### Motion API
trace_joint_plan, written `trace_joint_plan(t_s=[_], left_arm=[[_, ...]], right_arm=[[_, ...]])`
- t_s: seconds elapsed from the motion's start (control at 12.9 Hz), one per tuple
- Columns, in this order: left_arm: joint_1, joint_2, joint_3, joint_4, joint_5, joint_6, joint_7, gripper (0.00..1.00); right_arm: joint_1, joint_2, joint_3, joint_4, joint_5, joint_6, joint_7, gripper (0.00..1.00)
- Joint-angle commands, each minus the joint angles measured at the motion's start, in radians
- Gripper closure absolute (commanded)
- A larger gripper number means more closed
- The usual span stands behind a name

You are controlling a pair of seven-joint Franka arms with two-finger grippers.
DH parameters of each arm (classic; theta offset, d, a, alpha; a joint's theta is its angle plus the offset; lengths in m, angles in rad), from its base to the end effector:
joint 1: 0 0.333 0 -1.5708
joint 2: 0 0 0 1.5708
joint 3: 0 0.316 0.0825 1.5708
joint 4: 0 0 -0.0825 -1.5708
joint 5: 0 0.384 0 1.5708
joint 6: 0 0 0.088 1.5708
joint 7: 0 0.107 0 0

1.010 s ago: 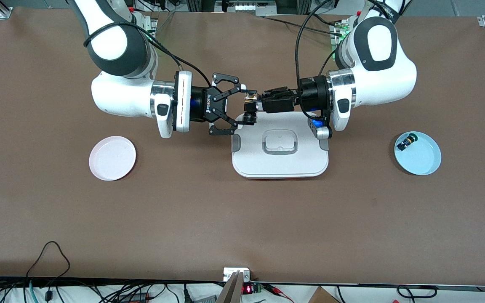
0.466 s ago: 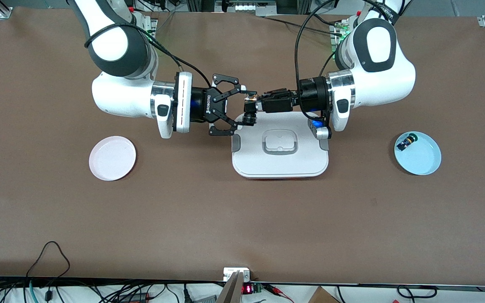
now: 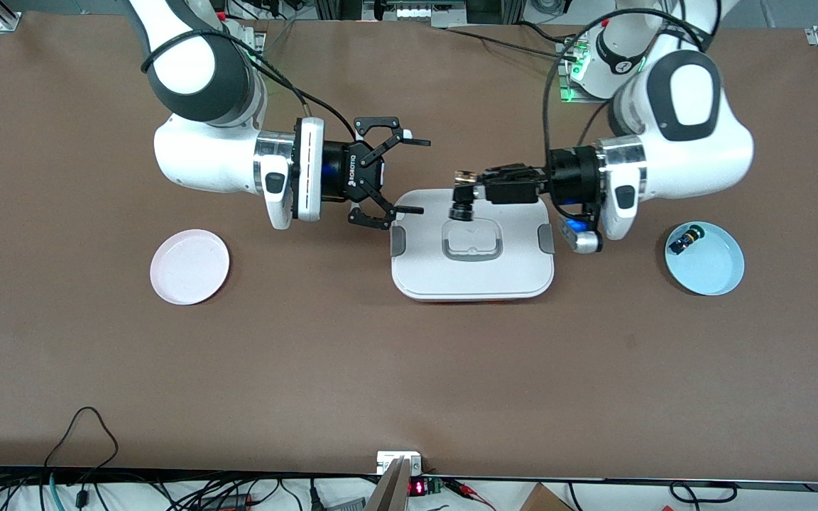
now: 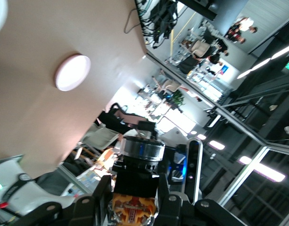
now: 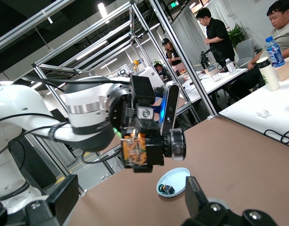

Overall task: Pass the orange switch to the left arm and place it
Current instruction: 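Open the right gripper while the left gripper pulls the switch away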

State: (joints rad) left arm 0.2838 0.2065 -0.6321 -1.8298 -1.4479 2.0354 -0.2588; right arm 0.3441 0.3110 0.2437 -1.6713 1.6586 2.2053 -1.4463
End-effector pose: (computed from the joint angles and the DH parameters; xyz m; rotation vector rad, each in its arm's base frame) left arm 0.5824 -0.2435 0.4941 1.6655 0.5935 -0.4421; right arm 0.5605 0.3913 0.4876 -1.5344 -0.8260 -0.7928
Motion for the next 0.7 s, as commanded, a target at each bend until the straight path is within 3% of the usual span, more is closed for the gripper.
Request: trace_joint_plan(t_s=[0.0,0.23,0.39,0.62], left_arm=[[0.038,-0.024,0.058,-0.017,0.16,-0.131,0.007,1.0],[0.04,-0.027,0.185,-0.002,0.447,-0.315,0.007,1.0],[0.047,-0.027,0.247,0.018,0.663,-0.409,0.015,1.0],[0.061,-0.027,0.278,0.067,1.034,-0.498,0.039,1.0]], right_arm=[[-0.028,-0.093,0.0,-0.068,0.012,-0.002,0.036,0.0],[-0.062,-0.167,0.0,-0.183,-0.006,-0.044,0.027,0.0],[-0.099,-0.168,-0.001,-0.203,-0.028,-0.09,0.03,0.0],[-0.204,-0.161,-0.001,-0.208,-0.092,-0.22,0.058,0.0]])
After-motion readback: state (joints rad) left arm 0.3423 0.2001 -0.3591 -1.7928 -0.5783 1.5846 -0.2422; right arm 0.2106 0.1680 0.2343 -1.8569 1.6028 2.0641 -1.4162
